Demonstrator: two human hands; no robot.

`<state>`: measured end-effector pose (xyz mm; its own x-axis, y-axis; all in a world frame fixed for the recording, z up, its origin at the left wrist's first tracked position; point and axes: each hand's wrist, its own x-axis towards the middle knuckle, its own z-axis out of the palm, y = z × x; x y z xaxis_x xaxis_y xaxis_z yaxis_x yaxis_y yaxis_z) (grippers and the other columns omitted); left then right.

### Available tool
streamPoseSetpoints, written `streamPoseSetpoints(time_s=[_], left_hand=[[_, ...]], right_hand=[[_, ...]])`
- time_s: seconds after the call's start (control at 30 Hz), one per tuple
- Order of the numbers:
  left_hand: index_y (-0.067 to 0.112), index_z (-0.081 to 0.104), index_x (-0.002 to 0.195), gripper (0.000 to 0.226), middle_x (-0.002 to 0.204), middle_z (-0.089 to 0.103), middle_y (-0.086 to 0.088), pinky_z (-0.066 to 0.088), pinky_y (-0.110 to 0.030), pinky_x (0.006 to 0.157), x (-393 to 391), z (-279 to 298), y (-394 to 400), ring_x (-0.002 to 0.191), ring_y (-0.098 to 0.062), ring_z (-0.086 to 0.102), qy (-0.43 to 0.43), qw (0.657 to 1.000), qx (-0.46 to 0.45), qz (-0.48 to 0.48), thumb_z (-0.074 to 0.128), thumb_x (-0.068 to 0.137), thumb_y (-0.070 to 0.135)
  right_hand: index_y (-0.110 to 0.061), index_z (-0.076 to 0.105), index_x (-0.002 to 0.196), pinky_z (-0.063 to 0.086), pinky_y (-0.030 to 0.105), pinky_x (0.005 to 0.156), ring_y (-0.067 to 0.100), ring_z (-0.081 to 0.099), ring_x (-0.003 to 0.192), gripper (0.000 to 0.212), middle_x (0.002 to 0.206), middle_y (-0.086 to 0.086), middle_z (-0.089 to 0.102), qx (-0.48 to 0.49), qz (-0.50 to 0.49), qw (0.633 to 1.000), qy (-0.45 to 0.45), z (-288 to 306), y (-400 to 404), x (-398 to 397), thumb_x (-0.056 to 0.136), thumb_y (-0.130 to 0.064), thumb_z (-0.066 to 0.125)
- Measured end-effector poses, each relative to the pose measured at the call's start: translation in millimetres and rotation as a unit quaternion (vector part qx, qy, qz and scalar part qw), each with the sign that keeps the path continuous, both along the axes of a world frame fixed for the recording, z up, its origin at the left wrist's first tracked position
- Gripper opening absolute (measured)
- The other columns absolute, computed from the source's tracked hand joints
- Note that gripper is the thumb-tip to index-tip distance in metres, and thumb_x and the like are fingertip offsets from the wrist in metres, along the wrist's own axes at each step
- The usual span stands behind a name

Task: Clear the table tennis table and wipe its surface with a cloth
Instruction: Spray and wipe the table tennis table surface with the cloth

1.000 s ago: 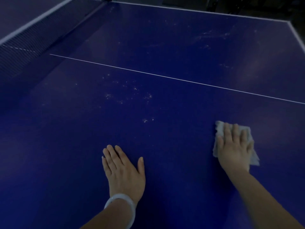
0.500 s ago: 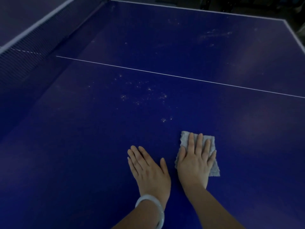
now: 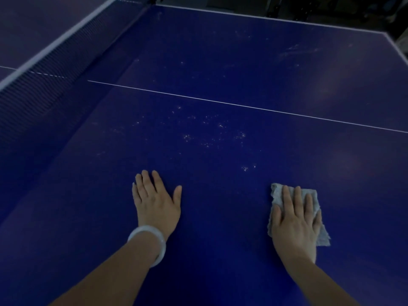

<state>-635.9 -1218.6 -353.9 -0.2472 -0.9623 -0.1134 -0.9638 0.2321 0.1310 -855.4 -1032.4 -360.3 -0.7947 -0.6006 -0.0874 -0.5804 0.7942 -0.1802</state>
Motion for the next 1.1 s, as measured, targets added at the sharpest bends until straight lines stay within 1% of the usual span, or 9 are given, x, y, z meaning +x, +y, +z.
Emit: streamPoseSetpoints(time_s=[0.17, 0.33, 0.47, 0.53, 0.6, 0.83, 0.9, 1.03, 1.1], left_hand=[[0.0, 0.013, 0.153, 0.085, 0.159, 0.013, -0.024, 0.005, -0.048, 0.122, 0, -8, 3, 0.149, -0.035, 0.006, -0.001, 1.0, -0.031, 0.0, 0.008, 0.093, 0.06], [0.0, 0.016, 0.152, 0.084, 0.158, 0.016, -0.024, 0.008, -0.049, 0.122, -2, -9, 2, 0.149, -0.036, 0.009, -0.013, 0.999, -0.03, -0.002, 0.011, 0.093, 0.06], [0.0, 0.018, 0.152, 0.085, 0.158, 0.017, -0.024, 0.008, -0.049, 0.122, -1, -10, 1, 0.148, -0.036, 0.011, -0.013, 0.999, -0.034, 0.001, 0.01, 0.092, 0.06], [0.0, 0.017, 0.152, 0.086, 0.158, 0.017, -0.024, 0.008, -0.049, 0.122, -1, -10, 1, 0.148, -0.036, 0.011, -0.01, 0.999, -0.034, 0.002, 0.01, 0.092, 0.06], [0.001, 0.017, 0.152, 0.085, 0.158, 0.017, -0.024, 0.008, -0.049, 0.122, -1, -11, 0, 0.149, -0.035, 0.01, -0.007, 0.999, -0.032, -0.001, 0.01, 0.092, 0.06], [0.0, 0.018, 0.152, 0.087, 0.158, 0.019, -0.024, 0.008, -0.049, 0.122, -2, -12, -1, 0.148, -0.036, 0.012, -0.018, 0.999, -0.03, -0.003, 0.005, 0.092, 0.061], [0.001, 0.018, 0.152, 0.087, 0.158, 0.019, -0.023, 0.008, -0.049, 0.122, -2, -11, 0, 0.149, -0.035, 0.011, -0.023, 0.999, -0.029, -0.004, 0.004, 0.091, 0.061], [0.0, 0.021, 0.151, 0.087, 0.157, 0.021, -0.024, 0.011, -0.05, 0.121, -2, -9, -1, 0.148, -0.036, 0.014, -0.026, 0.999, -0.025, -0.001, 0.005, 0.091, 0.061], [0.001, 0.019, 0.152, 0.087, 0.158, 0.019, -0.023, 0.01, -0.049, 0.122, -2, -10, 0, 0.149, -0.035, 0.012, -0.03, 0.999, -0.024, -0.003, 0.002, 0.091, 0.061]], right_hand=[[-0.035, -0.009, 0.153, -0.009, 0.045, 0.122, 0.015, -0.019, 0.149, 0.059, 0.162, -0.008, -0.013, 0.015, -0.014, 1.0, -0.002, 1, -3, 2, 0.098, -0.052, 0.006], [-0.026, -0.007, 0.156, -0.005, 0.054, 0.12, 0.03, -0.016, 0.149, 0.065, 0.162, 0.004, -0.015, -0.001, -0.161, 0.987, -0.02, 6, -40, 35, 0.097, -0.051, 0.001], [-0.019, -0.015, 0.154, -0.004, 0.059, 0.119, 0.038, -0.02, 0.146, 0.067, 0.16, 0.014, -0.021, 0.014, 0.02, 1.0, 0.007, -1, -94, 82, 0.096, -0.054, -0.007], [-0.019, -0.01, 0.154, -0.005, 0.056, 0.12, 0.035, -0.016, 0.148, 0.07, 0.161, 0.011, -0.016, 0.02, 0.135, 0.99, 0.021, -6, -100, 81, 0.096, -0.058, -0.003], [-0.019, -0.003, 0.155, 0.001, 0.056, 0.12, 0.034, -0.007, 0.15, 0.071, 0.162, 0.011, -0.007, 0.025, 0.163, 0.986, 0.038, -7, -96, 53, 0.098, -0.061, 0.004], [-0.02, -0.004, 0.156, -0.003, 0.059, 0.118, 0.038, -0.01, 0.149, 0.072, 0.163, 0.015, -0.009, 0.029, -0.082, 0.996, -0.013, 7, -124, -61, 0.098, -0.059, 0.01], [-0.022, -0.006, 0.156, -0.003, 0.06, 0.118, 0.039, -0.011, 0.148, 0.068, 0.162, 0.014, -0.012, 0.045, -0.023, 0.999, -0.011, 9, -152, -44, 0.099, -0.056, 0.007], [-0.027, -0.006, 0.156, -0.007, 0.053, 0.12, 0.031, -0.014, 0.149, 0.065, 0.163, 0.007, -0.01, 0.026, 0.277, 0.96, 0.041, -5, -158, 7, 0.099, -0.055, 0.007], [-0.026, -0.004, 0.156, -0.001, 0.056, 0.12, 0.031, -0.016, 0.149, 0.065, 0.164, 0.006, -0.011, 0.059, 0.317, 0.945, 0.058, -9, -148, -13, 0.099, -0.054, 0.01]])
